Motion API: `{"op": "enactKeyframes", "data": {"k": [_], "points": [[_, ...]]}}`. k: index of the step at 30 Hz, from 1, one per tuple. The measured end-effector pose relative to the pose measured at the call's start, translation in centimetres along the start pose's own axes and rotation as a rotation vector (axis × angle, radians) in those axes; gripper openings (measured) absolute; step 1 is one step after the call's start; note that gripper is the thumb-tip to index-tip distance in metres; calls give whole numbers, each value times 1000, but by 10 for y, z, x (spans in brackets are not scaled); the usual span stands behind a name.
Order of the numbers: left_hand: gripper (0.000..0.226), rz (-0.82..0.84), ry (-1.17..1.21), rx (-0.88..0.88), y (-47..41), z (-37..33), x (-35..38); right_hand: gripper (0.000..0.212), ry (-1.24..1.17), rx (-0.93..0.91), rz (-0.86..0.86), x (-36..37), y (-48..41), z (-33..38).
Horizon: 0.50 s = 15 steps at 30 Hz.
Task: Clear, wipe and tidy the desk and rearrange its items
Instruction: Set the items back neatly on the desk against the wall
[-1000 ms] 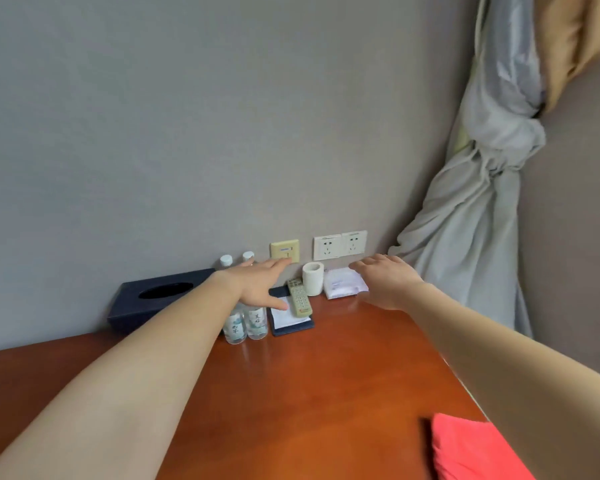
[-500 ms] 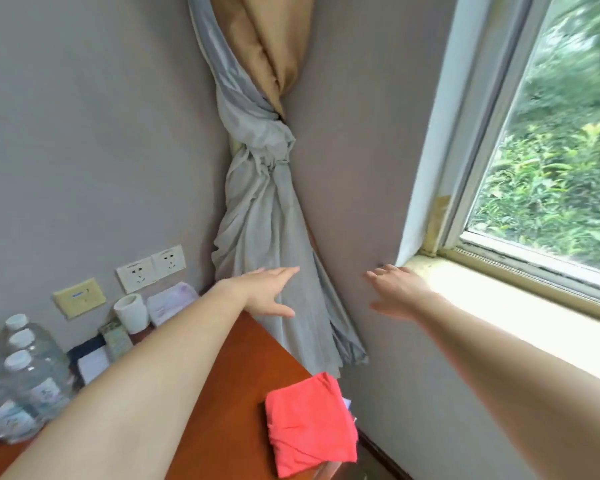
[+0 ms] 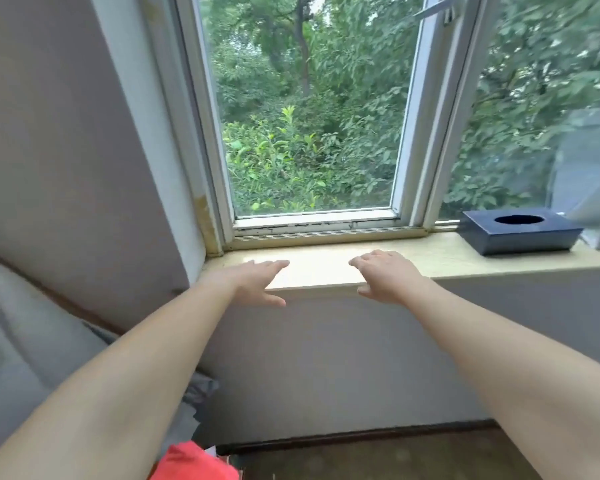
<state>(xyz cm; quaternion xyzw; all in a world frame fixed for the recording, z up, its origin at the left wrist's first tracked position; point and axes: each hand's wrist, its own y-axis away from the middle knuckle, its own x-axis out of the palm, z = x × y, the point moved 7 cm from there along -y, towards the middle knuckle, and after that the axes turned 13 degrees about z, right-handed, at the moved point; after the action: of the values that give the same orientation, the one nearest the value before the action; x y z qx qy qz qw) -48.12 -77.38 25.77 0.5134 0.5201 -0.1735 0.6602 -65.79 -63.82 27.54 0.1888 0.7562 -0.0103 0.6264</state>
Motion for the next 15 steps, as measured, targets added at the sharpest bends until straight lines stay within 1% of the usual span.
{"op": "enactKeyframes", "data": {"k": [5, 8, 12, 15], "points": [[97, 12, -128, 198, -69, -80, -22, 54, -38, 225, 58, 32, 47, -84], [91, -25, -210, 344, -87, -143, -41, 53, -53, 332, 81, 44, 76, -124], [87, -60, -265, 471, -106, -210, -59, 51, -73, 434, 91, 52, 102, -167], [87, -65, -298, 513, -126, -245, -69, 51, -77, 475, 89, 55, 109, -196]]}}
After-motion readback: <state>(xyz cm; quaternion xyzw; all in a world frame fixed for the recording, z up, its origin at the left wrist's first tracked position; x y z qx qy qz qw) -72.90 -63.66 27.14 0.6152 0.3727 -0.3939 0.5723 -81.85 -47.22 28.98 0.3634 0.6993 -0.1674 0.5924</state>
